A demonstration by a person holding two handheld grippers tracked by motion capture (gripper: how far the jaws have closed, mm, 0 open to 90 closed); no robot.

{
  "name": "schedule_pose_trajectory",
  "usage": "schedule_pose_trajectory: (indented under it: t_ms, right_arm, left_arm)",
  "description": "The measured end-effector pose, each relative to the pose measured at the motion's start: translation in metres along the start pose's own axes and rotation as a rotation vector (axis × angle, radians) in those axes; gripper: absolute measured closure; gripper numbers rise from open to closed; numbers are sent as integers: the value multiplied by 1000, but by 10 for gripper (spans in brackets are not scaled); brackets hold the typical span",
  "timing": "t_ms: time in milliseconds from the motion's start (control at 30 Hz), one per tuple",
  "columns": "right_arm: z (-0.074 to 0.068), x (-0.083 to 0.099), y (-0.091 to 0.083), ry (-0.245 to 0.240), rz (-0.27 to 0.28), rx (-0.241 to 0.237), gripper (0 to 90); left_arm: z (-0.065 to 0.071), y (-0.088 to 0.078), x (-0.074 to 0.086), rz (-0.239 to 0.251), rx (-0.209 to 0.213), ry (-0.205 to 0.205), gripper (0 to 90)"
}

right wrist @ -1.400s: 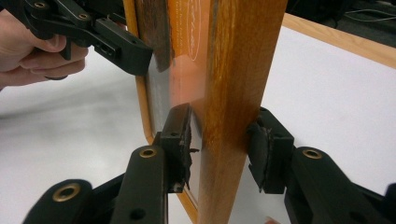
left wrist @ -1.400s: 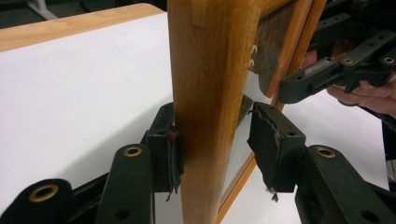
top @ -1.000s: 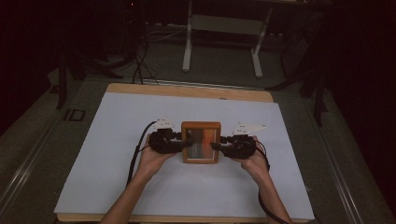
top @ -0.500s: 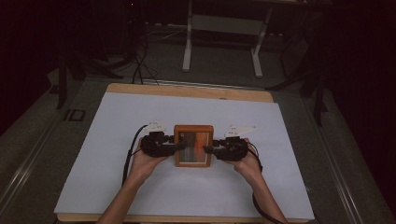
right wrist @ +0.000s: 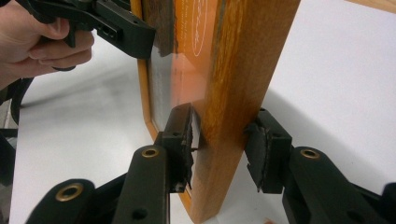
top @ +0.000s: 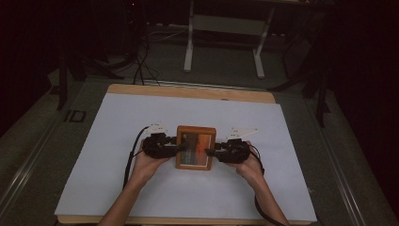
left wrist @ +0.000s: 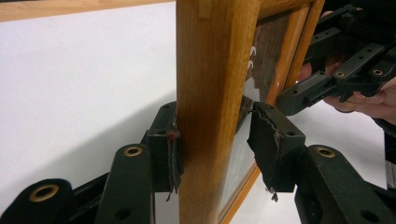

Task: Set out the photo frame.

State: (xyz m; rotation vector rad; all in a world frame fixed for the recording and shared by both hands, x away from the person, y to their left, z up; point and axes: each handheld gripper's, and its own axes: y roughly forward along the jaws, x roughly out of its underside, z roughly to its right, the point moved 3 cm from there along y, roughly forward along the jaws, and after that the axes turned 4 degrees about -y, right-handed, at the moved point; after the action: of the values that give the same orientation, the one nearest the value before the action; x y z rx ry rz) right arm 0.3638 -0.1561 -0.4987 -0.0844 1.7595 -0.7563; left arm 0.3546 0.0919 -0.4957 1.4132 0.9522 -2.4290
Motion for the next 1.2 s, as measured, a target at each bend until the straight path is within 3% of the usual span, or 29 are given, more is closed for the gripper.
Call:
schedule_pose_trajectory:
  t_ms: [667,1200]
  right_arm:
    - [12,3,8,50,34,-1,610]
    - [10,4,6,41,14,2,619]
  left_arm:
    - [-8,7,2,14,-22,-55,562]
    - [-7,7,2,16,-26,-51,549]
